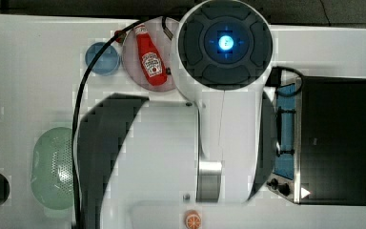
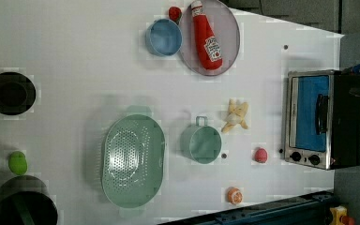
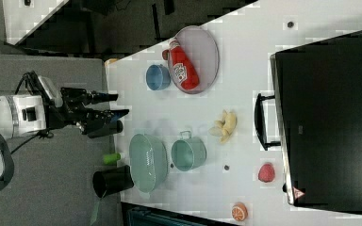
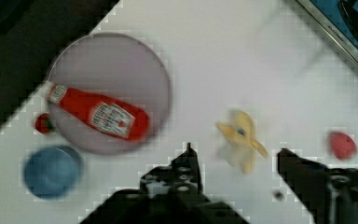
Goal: Pick banana from table and place on oven.
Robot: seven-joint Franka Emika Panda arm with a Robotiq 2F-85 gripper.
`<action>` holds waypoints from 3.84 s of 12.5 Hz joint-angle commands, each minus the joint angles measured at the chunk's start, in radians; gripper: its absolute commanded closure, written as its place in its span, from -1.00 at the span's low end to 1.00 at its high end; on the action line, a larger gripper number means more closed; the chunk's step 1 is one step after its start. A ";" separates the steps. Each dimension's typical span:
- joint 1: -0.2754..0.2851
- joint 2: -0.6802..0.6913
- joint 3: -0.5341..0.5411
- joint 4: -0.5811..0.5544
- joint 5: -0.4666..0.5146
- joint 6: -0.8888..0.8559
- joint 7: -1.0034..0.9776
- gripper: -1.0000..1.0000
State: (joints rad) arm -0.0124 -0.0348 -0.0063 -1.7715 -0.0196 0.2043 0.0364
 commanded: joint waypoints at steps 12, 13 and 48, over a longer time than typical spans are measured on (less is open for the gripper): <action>-0.016 -0.284 -0.003 -0.464 0.001 0.141 0.062 -1.00; -0.016 -0.251 -0.003 -0.489 0.001 0.197 0.062 -1.00; -0.010 -0.030 0.000 -0.563 0.001 0.590 0.068 0.58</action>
State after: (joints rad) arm -0.0306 0.0217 -0.0091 -2.3789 -0.0300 0.8232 0.0711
